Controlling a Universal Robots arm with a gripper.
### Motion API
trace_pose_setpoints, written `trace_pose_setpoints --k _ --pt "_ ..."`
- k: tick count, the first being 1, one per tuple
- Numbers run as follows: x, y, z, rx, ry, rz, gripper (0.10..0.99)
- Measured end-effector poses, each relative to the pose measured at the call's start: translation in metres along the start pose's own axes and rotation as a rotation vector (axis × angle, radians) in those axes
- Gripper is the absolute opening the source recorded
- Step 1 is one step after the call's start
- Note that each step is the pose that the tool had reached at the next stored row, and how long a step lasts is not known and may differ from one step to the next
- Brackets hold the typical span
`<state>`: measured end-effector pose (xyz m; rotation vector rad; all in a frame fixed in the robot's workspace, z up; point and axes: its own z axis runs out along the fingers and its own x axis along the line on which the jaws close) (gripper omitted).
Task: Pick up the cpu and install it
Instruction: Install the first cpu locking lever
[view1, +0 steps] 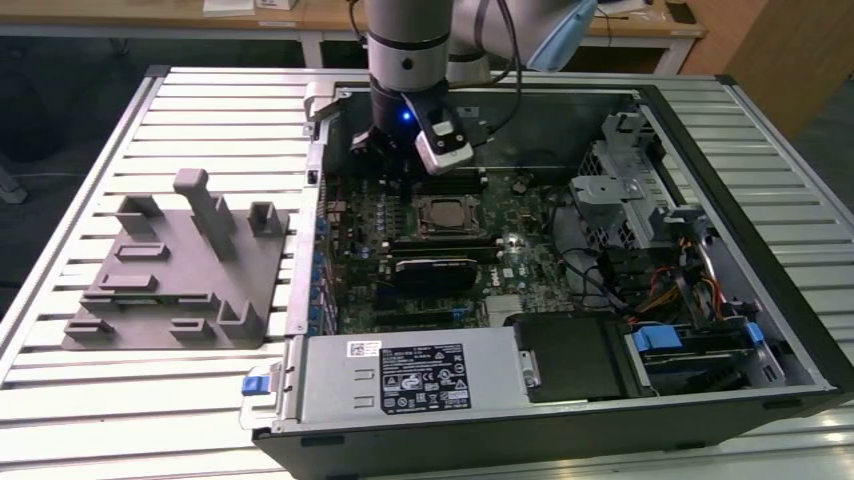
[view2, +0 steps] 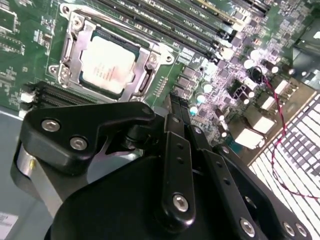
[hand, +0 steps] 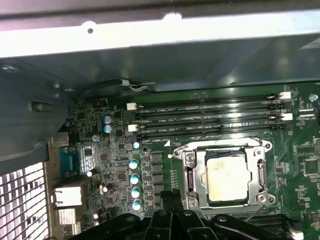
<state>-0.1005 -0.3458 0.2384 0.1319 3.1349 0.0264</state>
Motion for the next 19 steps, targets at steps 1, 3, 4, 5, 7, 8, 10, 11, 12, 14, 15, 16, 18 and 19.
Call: trace_pose_setpoints --k 1,3,4,5,7,8,10,11,12,14,15,16,18,19 --pt "0.0 0.0 -0.0021 0.0 0.0 0.0 0.106" --pt "0.0 0.0001 -0.0059 0.0 0.0001 0.0 0.106" --pt "0.0 0.0001 -0.0076 0.0 0.0 0.0 0.106" --pt "0.0 0.0002 -0.0087 0.0 0.0 0.0 0.106" --pt "0.0003 0.0001 -0.009 -0.005 0.0004 0.0 0.106" --pt "0.0007 0.0001 -0.009 -0.014 0.0011 0.0 0.106" --pt "0.0024 0.0 -0.009 -0.034 0.0029 0.0 0.106" --pt "0.0035 -0.0001 -0.0091 -0.042 0.0036 0.0 0.106" --pt "0.0047 -0.0002 -0.0091 -0.049 0.0043 0.0 0.106" --pt "0.0071 -0.0004 -0.0091 -0.062 0.0052 0.0 0.106" --pt "0.008 -0.0005 -0.0091 -0.072 0.006 0.0 0.106" --pt "0.0086 -0.0006 -0.0091 -0.085 0.0073 0.0 0.106" --pt "0.0097 -0.0007 -0.0091 -0.113 0.0095 0.0 0.106" --pt "0.0101 -0.0007 -0.0091 -0.124 0.0104 0.001 0.106"
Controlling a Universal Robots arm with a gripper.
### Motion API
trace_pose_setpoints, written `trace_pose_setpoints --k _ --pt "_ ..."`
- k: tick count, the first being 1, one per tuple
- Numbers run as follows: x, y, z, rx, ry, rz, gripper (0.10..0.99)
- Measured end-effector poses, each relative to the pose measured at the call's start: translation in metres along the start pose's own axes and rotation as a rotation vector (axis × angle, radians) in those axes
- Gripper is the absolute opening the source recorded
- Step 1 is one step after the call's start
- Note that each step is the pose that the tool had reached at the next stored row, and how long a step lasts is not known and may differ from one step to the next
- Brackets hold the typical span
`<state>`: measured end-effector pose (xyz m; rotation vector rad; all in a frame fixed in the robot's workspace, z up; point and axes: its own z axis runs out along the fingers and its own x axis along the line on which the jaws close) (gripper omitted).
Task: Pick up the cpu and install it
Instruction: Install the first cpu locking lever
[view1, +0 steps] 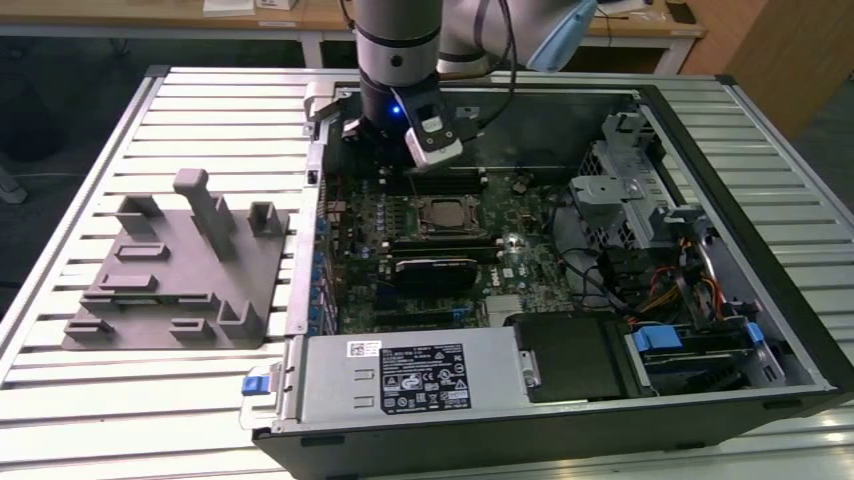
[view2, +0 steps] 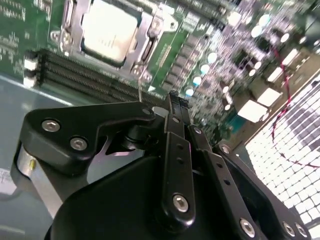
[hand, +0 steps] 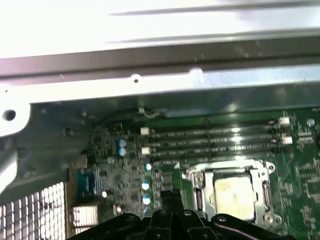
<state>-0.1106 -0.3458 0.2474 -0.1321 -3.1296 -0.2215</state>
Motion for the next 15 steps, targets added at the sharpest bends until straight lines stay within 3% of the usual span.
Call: trace_pose_setpoints --k 4,7,8,12,15 --pt "0.0008 -0.0001 0.0 -0.05 0.0041 0.0 0.106" --pt "0.0008 -0.0001 0.0 -0.094 0.0081 0.0 0.106" --pt "0.0008 -0.0001 0.0 -0.104 0.0088 0.0 0.106" --pt "-0.0005 0.0001 0.0 -0.105 0.0089 0.0 0.106" --pt "-0.0062 0.0005 0.0 -0.105 0.009 0.001 0.106"
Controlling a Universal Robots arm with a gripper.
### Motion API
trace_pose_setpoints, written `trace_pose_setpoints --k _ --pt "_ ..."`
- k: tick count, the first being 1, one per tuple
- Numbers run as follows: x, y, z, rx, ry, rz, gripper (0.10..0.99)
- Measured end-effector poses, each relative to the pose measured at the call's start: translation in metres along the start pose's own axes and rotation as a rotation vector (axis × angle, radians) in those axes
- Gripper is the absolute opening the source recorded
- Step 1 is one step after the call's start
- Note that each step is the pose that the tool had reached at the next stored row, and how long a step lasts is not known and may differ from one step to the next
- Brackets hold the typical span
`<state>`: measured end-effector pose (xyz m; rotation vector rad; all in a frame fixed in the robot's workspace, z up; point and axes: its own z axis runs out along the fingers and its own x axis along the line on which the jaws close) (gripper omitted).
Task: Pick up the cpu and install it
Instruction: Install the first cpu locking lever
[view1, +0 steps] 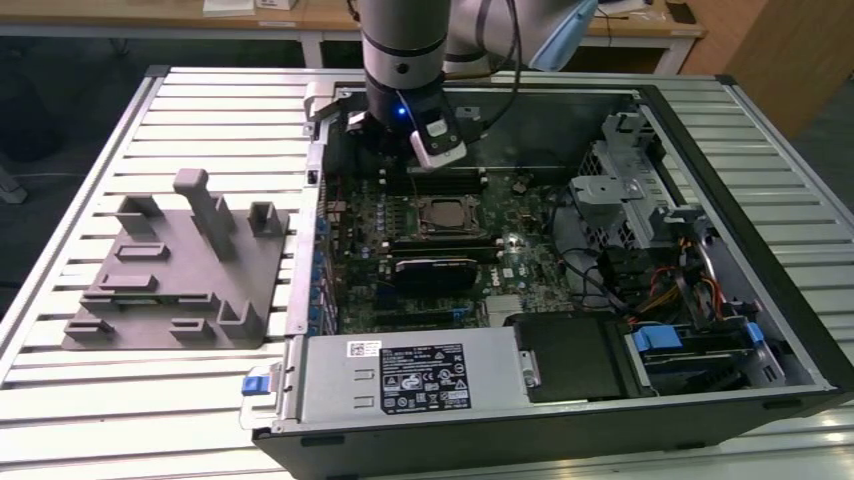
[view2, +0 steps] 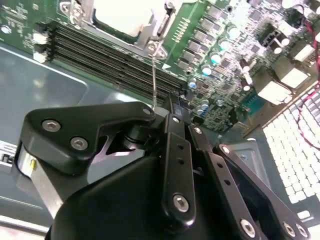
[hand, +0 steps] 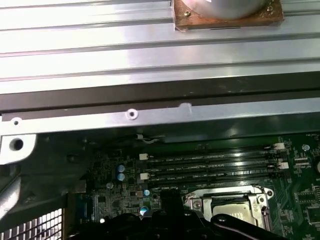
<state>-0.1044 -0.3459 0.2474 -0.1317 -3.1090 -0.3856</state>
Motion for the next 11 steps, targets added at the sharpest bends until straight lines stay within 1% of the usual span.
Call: trace_pose_setpoints --k 6,11 --pt "-0.0156 0.0013 0.0001 0.0 0.0 0.0 0.106" --pt "-0.0326 0.0027 0.0003 0.0 0.0001 0.0 0.106"
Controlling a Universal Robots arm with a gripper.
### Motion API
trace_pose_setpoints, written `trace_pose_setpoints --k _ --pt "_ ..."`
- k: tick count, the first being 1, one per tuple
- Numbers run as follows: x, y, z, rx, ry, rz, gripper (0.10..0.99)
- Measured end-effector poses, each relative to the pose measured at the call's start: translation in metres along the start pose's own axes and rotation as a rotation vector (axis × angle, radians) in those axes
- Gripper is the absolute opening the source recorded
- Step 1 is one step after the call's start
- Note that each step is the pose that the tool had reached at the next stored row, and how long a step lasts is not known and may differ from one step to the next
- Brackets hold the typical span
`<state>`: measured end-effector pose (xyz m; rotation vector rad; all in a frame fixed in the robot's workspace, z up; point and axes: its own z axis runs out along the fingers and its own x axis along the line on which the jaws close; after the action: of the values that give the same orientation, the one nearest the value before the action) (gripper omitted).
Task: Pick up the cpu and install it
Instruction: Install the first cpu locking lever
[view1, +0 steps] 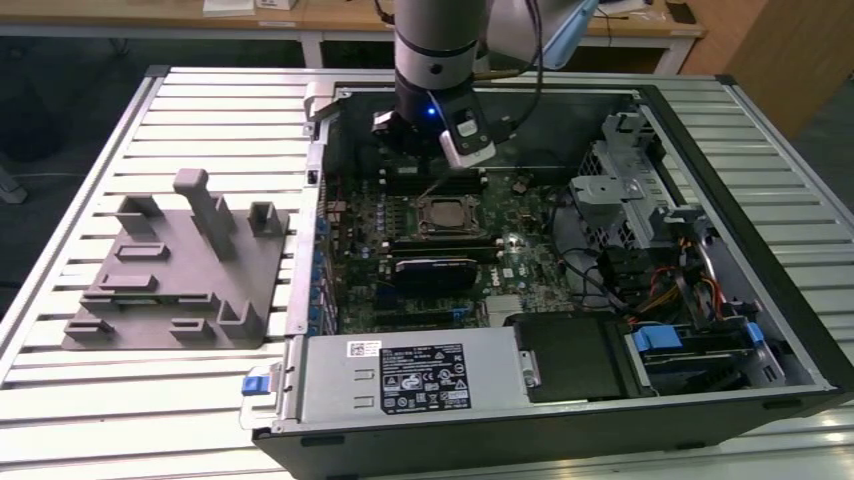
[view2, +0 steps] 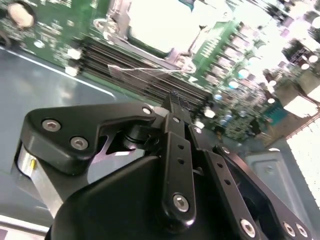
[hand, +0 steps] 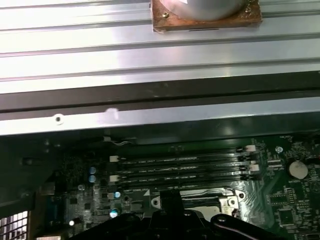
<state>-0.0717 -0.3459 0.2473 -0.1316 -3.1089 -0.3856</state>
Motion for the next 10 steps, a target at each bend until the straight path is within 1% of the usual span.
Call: trace_pose_setpoints --k 5,10 --pt "-0.0154 0.0013 0.0001 0.0 0.0002 0.0 0.106" --pt "-0.0165 0.0014 0.0002 0.0 0.0002 0.0 0.106"
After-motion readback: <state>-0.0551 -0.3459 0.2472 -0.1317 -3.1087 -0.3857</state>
